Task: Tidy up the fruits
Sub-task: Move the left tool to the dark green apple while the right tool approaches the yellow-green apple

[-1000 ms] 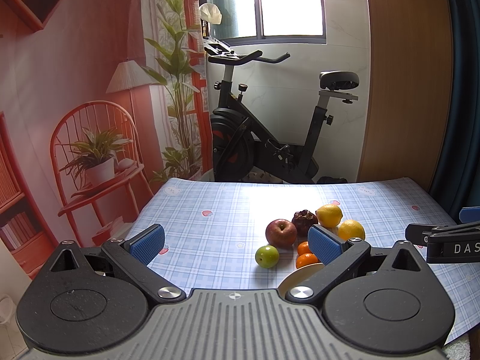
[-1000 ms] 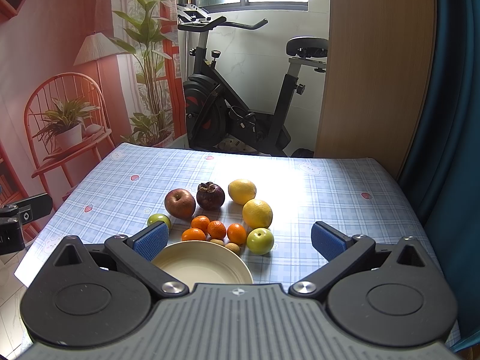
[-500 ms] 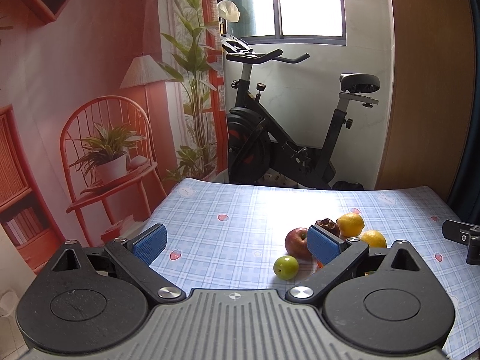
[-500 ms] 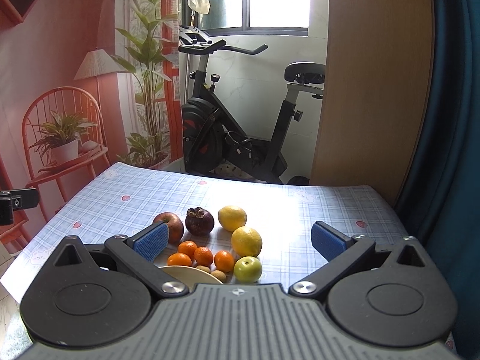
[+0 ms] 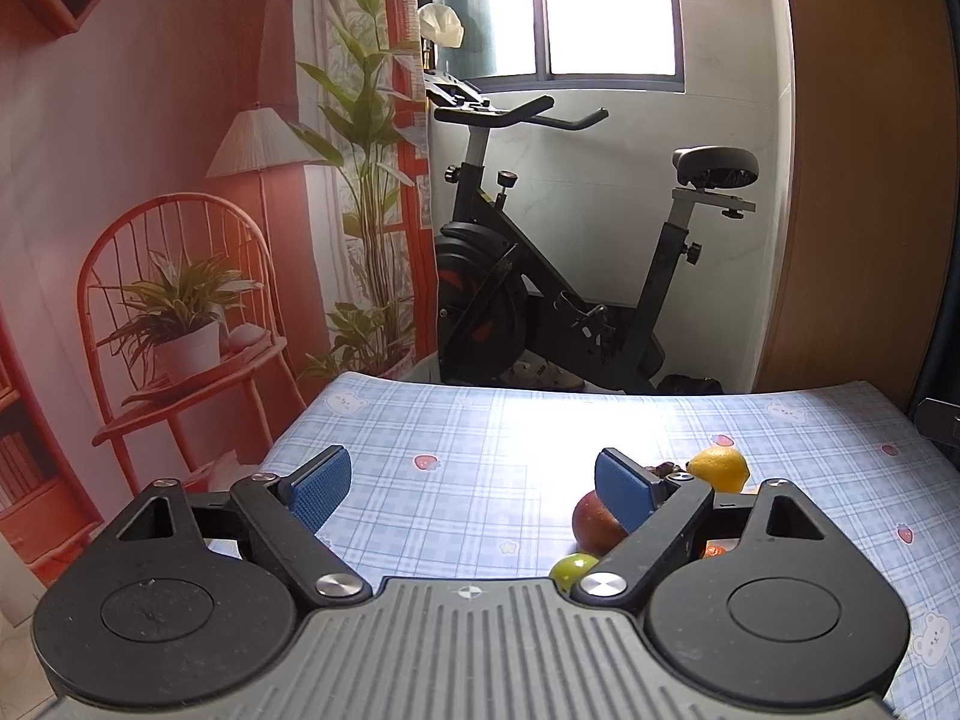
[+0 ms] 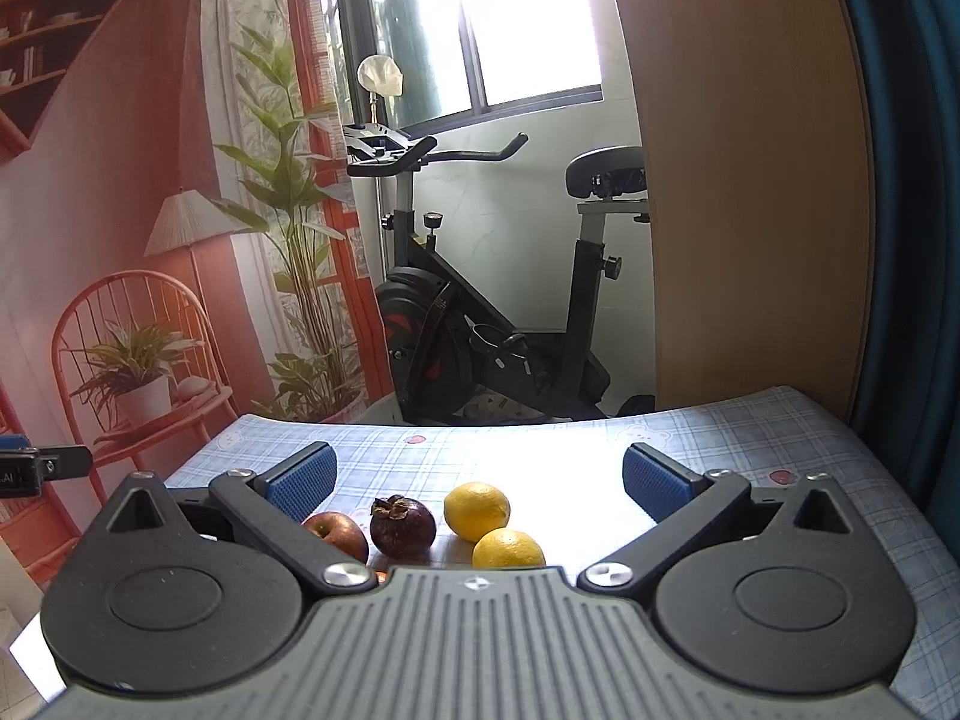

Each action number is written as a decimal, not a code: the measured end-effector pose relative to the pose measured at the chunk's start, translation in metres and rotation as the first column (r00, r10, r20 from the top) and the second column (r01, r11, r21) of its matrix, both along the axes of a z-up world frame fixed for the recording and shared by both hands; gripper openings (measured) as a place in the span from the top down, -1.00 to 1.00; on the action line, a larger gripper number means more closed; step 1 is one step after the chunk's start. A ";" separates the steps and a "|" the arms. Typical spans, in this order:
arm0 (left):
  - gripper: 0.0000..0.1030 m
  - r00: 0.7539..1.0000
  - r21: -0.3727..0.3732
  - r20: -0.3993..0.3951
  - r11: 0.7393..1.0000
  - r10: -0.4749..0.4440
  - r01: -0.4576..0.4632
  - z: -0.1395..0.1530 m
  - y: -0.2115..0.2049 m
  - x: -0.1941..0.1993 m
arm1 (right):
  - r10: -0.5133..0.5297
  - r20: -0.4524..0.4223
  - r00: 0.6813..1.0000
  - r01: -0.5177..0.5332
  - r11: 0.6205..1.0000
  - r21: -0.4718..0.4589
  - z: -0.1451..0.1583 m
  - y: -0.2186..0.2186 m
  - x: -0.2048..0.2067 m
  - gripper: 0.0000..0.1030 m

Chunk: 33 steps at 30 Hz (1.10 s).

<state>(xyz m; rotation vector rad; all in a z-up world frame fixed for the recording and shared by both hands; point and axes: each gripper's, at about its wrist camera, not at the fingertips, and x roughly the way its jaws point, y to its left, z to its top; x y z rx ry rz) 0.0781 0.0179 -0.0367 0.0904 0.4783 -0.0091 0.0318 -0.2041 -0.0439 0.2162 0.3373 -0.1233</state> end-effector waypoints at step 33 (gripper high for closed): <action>-0.50 0.981 -0.110 -0.182 0.993 -0.064 0.044 -0.062 0.030 0.071 | 0.073 -0.221 0.972 -0.056 0.995 0.084 -0.087 -0.042 0.050 -0.97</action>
